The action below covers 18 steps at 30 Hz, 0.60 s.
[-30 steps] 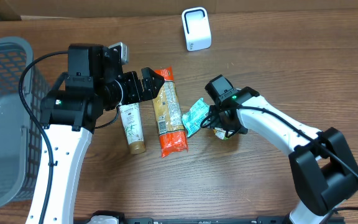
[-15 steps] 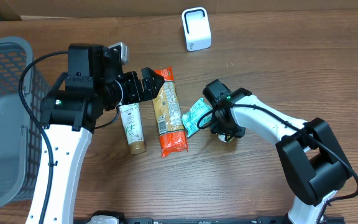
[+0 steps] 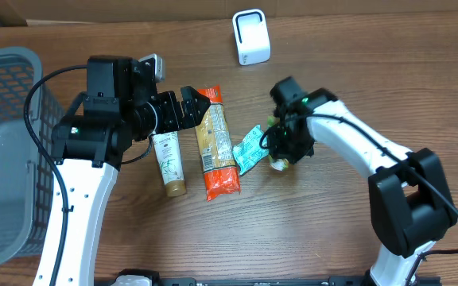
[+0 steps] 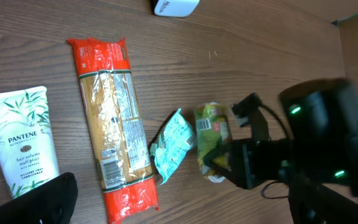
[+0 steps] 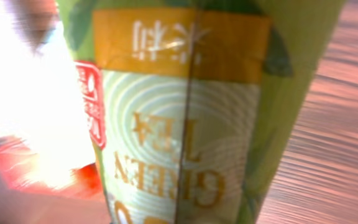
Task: Scan the item barcode
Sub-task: 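Grasp the tea pouch with the right gripper and lift it, then carry the tea pouch to the white scanner and hold it there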
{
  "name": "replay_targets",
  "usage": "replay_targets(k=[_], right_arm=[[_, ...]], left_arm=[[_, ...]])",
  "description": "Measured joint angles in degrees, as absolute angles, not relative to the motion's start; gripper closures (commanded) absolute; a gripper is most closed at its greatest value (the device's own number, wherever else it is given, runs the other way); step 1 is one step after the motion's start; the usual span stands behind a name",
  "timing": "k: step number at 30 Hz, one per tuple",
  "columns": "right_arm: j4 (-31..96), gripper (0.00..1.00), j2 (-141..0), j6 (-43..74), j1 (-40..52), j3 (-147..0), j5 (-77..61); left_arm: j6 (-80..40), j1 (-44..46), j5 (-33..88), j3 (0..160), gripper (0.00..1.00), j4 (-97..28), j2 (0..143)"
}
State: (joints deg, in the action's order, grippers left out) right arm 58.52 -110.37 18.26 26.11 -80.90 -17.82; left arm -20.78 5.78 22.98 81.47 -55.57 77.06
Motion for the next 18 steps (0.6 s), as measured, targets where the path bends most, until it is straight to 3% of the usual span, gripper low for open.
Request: replay_targets(k=[12, 18], right_arm=[[66.08, 0.96, -106.32, -7.57, 14.72, -81.89, -61.73], [69.04, 0.96, -106.32, -14.28, 12.14, -81.91, -70.91]], left_arm=[[-20.80, 5.78, 22.98, 81.47, 0.00, -55.57, 77.06], [-20.80, 5.78, 22.98, 81.47, 0.00, -55.57, 77.06]])
